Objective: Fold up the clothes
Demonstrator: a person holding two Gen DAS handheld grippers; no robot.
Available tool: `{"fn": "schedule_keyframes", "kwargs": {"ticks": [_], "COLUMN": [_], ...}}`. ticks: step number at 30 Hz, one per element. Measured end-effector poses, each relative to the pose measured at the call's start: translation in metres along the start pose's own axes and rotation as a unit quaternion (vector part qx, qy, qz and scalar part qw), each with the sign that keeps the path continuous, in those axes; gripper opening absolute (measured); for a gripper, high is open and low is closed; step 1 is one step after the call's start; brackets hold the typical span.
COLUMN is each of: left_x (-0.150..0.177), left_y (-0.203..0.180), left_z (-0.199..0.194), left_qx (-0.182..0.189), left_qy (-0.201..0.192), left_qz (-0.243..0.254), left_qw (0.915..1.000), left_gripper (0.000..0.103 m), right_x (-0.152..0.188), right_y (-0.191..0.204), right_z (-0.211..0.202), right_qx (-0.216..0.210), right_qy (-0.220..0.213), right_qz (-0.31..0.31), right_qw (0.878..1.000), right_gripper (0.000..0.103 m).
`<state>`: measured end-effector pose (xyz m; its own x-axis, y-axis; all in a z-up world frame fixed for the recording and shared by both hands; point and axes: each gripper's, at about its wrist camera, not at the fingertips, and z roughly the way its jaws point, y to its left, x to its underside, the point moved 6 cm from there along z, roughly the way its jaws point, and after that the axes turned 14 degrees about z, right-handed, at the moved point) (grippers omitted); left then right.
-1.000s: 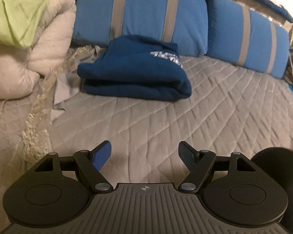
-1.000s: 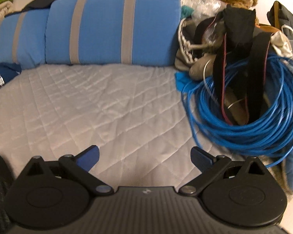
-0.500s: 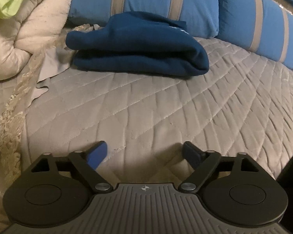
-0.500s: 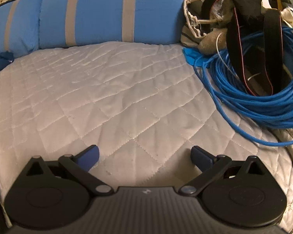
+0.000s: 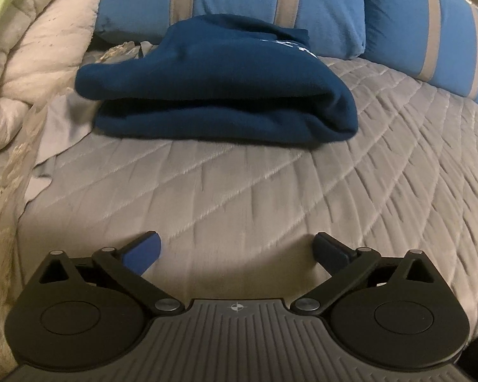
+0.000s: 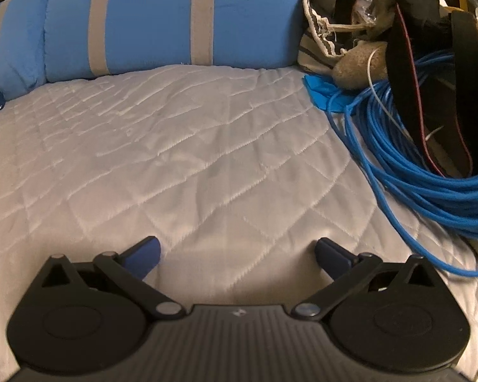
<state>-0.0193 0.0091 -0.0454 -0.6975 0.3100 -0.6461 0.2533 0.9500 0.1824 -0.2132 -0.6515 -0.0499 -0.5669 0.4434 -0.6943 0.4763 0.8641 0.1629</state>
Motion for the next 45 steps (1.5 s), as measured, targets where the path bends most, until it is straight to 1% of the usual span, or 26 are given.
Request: {"fn": "schedule_keyframes", "kwargs": {"ticks": [6,13,15,17,21,26,31,45], "left_x": [-0.015,-0.037,-0.042,-0.045,-0.047,-0.042,-0.041,-0.043], "left_y": [0.003,0.005,0.006,0.007,0.002,0.002,-0.001,0.001], "left_z": [0.019,0.041,0.047,0.052,0.06,0.056,0.055,0.056], "left_qx": [-0.002,-0.011,-0.012,-0.019,-0.056,-0.055,-0.06,-0.066], "left_qy": [-0.001,0.008,0.001,-0.015,-0.057,-0.078,-0.08,-0.08], "left_qz": [0.008,0.01,0.011,0.008,0.001,-0.008,-0.004,0.002], "left_qw": [1.0,0.9999,0.9999,0.9997,0.9968,0.9954,0.995,0.9946], "left_gripper": [0.103,0.103,0.103,0.103,0.103,0.103,0.103,0.103], "right_x": [-0.013,-0.024,-0.029,-0.032,-0.034,-0.03,-0.028,-0.027], "right_y": [0.003,0.006,0.007,0.007,0.003,0.003,0.002,0.003], "right_z": [0.013,0.029,0.035,0.04,0.045,0.041,0.039,0.037], "right_qx": [-0.009,-0.014,-0.015,-0.021,-0.04,-0.044,-0.046,-0.041], "right_qy": [0.01,-0.001,-0.003,-0.01,-0.034,-0.061,-0.07,-0.074], "right_qz": [-0.003,-0.002,-0.001,-0.002,0.001,0.004,0.008,0.007], "right_qw": [1.0,1.0,1.0,1.0,0.999,0.997,0.996,0.996], "right_gripper": [0.102,0.102,0.102,0.102,0.102,0.102,0.102,0.102]}}
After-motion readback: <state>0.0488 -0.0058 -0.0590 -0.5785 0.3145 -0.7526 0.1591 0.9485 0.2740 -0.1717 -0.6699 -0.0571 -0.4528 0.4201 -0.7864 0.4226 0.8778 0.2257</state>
